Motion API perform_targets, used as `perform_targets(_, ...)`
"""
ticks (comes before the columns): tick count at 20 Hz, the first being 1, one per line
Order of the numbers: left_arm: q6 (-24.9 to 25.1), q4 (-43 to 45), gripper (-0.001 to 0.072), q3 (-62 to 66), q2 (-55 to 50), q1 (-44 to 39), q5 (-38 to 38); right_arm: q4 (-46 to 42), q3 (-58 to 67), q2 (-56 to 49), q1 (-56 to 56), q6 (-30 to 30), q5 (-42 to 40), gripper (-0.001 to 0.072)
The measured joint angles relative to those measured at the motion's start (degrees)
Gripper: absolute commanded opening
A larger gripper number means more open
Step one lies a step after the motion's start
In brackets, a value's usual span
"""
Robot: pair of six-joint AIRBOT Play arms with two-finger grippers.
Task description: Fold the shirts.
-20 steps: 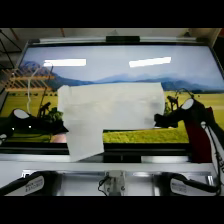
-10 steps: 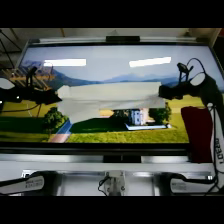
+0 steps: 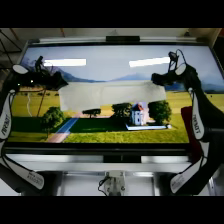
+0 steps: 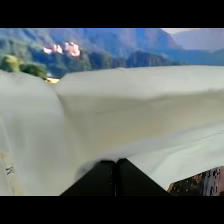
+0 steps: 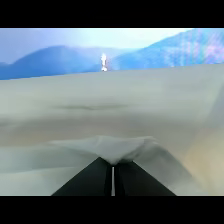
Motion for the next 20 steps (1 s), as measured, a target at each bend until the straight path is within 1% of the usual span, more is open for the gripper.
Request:
perform_targets(1,-0.8,0.0,0.0592,0.7,-1.6,-0.2,0.4,-0.7,0.6,-1.1,0.1,0.3,0.3,0.0551)
perform_targets(2,-1.6,-0.4,0.0661,1.4,-3.0,-0.5,0.4,-0.6,1.1,-1.8,0.0,0.3,0.8,0.0552)
perform_targets(3,-2.0,-0.6,0.0661,1.8,-3.8,-0.6,0.4,-0.6,1.4,-2.1,0.0,0.0,1.6,0.068)
perform_targets(7,-2.9,-1.3,0.066,3.8,-4.2,-0.5,-1.1,-2.9,2.1,-0.7,-2.2,-1.5,6.4,0.0689)
perform_targets(9,-3.0,-1.5,0.0659,4.9,-3.1,-0.2,-2.2,-3.3,2.1,-0.2,-4.4,-1.2,8.7,0.0689)
perform_targets(14,-2.9,-1.6,0.0657,6.3,1.4,-0.8,-5.2,2.0,2.3,-1.7,-9.8,2.0,12.0,0.0689)
perform_targets(20,-1.6,-1.6,0.0653,6.6,5.9,-3.7,-7.3,6.0,2.3,-5.0,-11.0,6.1,13.3,0.0689)
